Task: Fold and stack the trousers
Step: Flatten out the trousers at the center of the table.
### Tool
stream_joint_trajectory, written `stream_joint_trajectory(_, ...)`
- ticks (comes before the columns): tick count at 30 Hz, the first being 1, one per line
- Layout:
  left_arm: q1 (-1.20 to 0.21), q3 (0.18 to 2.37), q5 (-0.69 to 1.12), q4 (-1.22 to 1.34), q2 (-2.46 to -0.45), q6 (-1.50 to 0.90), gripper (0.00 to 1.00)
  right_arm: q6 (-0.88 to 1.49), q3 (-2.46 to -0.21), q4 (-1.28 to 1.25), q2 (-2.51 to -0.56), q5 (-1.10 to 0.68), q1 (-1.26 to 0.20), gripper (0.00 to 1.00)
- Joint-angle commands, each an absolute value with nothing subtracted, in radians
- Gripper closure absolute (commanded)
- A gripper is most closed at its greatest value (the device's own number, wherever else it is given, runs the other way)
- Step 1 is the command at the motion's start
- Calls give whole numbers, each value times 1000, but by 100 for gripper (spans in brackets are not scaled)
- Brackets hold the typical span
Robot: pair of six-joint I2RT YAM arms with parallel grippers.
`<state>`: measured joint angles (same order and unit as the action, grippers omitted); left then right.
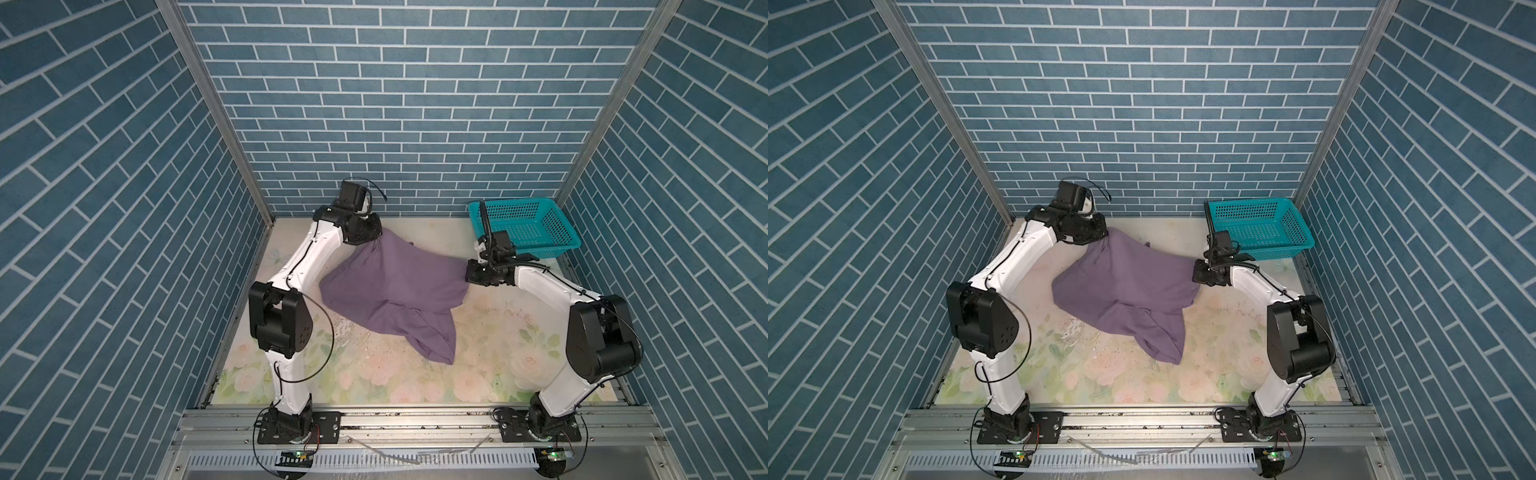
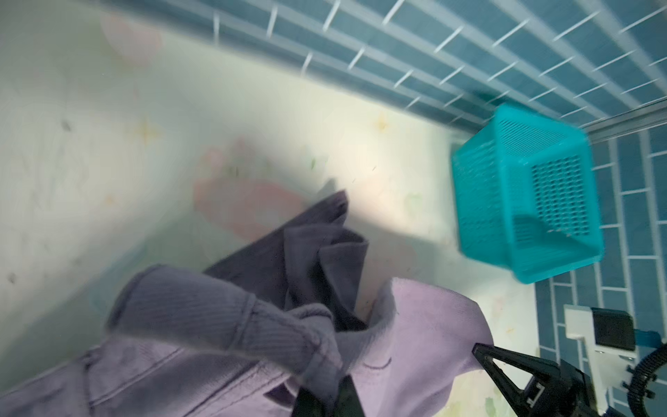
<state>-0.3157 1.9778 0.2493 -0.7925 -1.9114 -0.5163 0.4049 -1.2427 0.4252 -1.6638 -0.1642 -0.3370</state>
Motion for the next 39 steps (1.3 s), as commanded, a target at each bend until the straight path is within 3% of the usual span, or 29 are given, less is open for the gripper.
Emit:
stream_joint_trajectory(1, -314, 2179, 180, -946, -1860, -454, 100, 251, -1423, 533, -1536, -22, -334, 100)
stream_joint_trajectory(4, -313, 2267, 124, -991, -1812, -425, 100, 232, -1439, 505, -1423, 59, -333, 100)
stream_joint_trajectory(7, -304, 2176, 62, -971, -1699, -415, 100, 246, -1380, 462, -1303, 93, -333, 100)
stream_joint_trajectory(17, -164, 1401, -38, -820, -1206, -497, 100, 426, -998, 400, -1027, -81, -400, 100)
stream_joint_trajectory(23, -1, 1147, -36, -852, -1092, -551, 100, 538, -825, 307, -1156, -179, -609, 100)
stream_joint_trajectory(31, 12, 1034, -121, -858, -1032, -622, 100, 625, -831, 41, -1366, -278, -754, 100)
stream_joint_trajectory(34, 12, 1040, -160, -889, -1015, -628, 89, 541, -896, 96, -1363, -260, -756, 71)
stream_joint_trajectory(36, 12, 1037, -197, -907, -988, -626, 81, 450, -951, 185, -1322, -147, -754, 50)
stream_joint_trajectory(39, 12, 1019, -291, -929, -917, -644, 71, 328, -1023, 288, -1282, 54, -746, 39)
